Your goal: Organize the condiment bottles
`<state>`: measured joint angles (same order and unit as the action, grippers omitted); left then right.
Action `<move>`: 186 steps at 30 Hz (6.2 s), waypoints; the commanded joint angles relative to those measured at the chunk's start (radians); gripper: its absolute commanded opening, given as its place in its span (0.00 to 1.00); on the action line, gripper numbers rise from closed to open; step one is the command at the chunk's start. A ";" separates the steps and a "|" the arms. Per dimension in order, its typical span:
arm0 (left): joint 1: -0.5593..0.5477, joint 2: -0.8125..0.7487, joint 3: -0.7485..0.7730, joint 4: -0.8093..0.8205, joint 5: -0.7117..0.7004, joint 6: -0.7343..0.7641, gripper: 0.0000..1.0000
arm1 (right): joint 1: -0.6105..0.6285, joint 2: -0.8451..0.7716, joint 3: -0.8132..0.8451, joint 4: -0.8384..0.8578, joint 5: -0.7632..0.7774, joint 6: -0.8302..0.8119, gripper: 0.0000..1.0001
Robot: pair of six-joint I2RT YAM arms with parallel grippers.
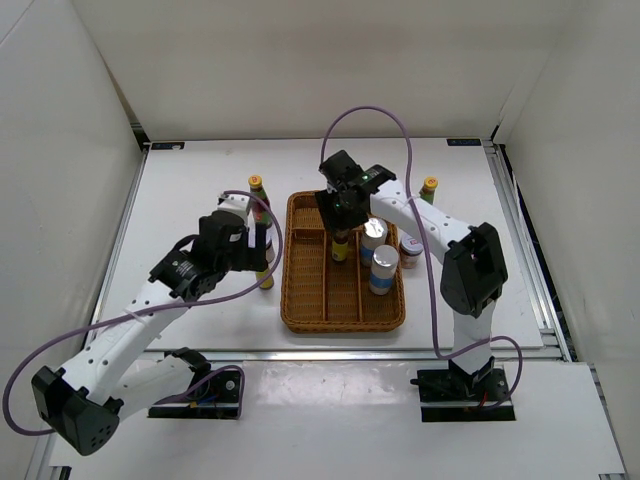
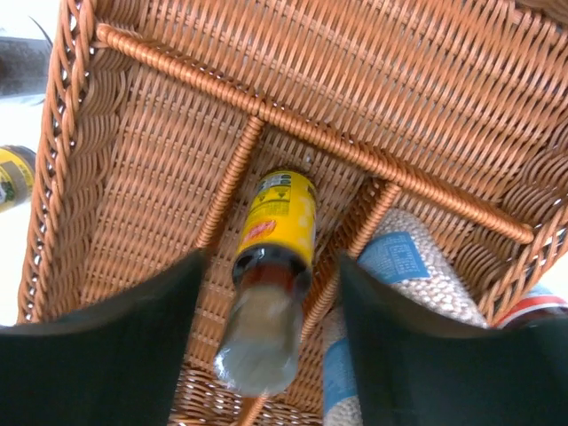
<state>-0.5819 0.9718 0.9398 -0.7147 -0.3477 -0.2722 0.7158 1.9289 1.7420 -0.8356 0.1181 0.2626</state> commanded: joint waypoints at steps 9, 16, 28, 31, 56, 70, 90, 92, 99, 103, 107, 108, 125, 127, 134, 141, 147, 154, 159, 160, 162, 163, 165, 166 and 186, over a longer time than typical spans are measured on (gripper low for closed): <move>-0.006 0.099 0.014 0.046 0.111 -0.001 1.00 | 0.001 -0.151 0.031 0.026 0.031 0.023 0.99; -0.015 0.185 0.036 0.046 0.121 -0.061 1.00 | 0.001 -0.275 0.100 -0.017 0.063 0.023 0.99; -0.015 0.283 0.070 0.046 0.069 -0.081 0.66 | 0.001 -0.458 0.025 -0.017 0.092 0.023 0.99; -0.024 0.283 0.091 0.046 0.049 -0.081 0.50 | 0.001 -0.488 -0.015 -0.017 0.103 0.023 0.99; -0.367 0.402 0.571 -0.138 0.161 -0.081 0.11 | -0.101 -0.689 -0.122 -0.117 0.256 0.023 0.99; -0.434 0.657 0.573 0.018 0.115 -0.061 0.13 | -0.141 -0.742 -0.154 -0.166 0.288 0.023 0.99; -0.452 0.625 0.568 0.000 0.026 -0.081 1.00 | -0.278 -0.631 -0.283 -0.145 0.269 0.084 0.99; -0.452 0.587 0.603 -0.044 -0.017 -0.081 1.00 | -0.343 -0.592 -0.297 -0.145 0.169 0.095 0.99; -0.360 0.343 0.573 -0.118 -0.140 -0.053 1.00 | -0.391 -0.555 -0.411 -0.005 0.026 0.095 0.99; -0.216 0.225 0.466 -0.138 -0.159 -0.053 1.00 | -0.400 -0.484 -0.420 0.006 0.005 0.095 0.99; -0.063 0.168 0.375 -0.163 -0.100 -0.057 1.00 | -0.400 -0.423 -0.441 0.041 -0.015 0.095 0.99; -0.008 0.168 0.358 -0.163 -0.084 -0.058 1.00 | -0.400 -0.410 -0.452 0.050 -0.015 0.095 0.99; 0.195 0.139 0.200 -0.163 0.072 -0.099 1.00 | -0.418 -0.268 -0.548 0.151 0.017 0.124 0.71; 0.195 0.139 0.200 -0.163 0.072 -0.099 1.00 | -0.418 -0.268 -0.558 0.151 0.026 0.124 0.63; 0.195 0.130 0.191 -0.154 0.072 -0.090 1.00 | -0.418 -0.381 -0.521 0.101 0.063 0.124 0.29; 0.195 0.120 0.160 -0.144 0.062 -0.090 1.00 | -0.409 -0.507 -0.336 -0.083 0.118 0.104 0.18; 0.195 0.111 0.125 -0.117 0.043 -0.090 1.00 | -0.355 -0.590 -0.170 -0.105 0.026 0.029 0.15; 0.195 0.068 0.060 -0.075 0.021 -0.090 1.00 | -0.104 -0.453 0.094 -0.085 -0.061 -0.065 0.06; 0.195 0.036 0.051 -0.075 -0.039 -0.099 1.00 | 0.037 -0.302 0.162 -0.059 -0.061 -0.105 0.03; 0.195 0.036 0.051 -0.075 -0.039 -0.099 1.00 | 0.048 -0.279 0.162 -0.047 -0.061 -0.105 0.03; 0.195 0.025 0.051 -0.075 -0.048 -0.099 1.00 | 0.062 -0.208 0.175 -0.046 -0.095 -0.105 0.01; 0.195 0.016 0.051 -0.075 -0.048 -0.099 1.00 | 0.073 -0.187 0.175 -0.034 -0.095 -0.105 0.01; 0.195 0.016 0.051 -0.075 -0.048 -0.108 1.00 | 0.082 -0.127 0.195 -0.034 -0.113 -0.105 0.01; 0.195 0.016 0.051 -0.075 -0.048 -0.108 1.00 | 0.091 -0.110 0.195 -0.034 -0.113 -0.105 0.01; 0.195 0.016 0.051 -0.075 -0.039 -0.108 1.00 | 0.111 0.212 0.264 -0.030 -0.110 -0.105 0.00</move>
<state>-0.3908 1.0065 0.9955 -0.8005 -0.3779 -0.3687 0.8204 2.1319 1.9530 -0.9119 0.0158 0.1516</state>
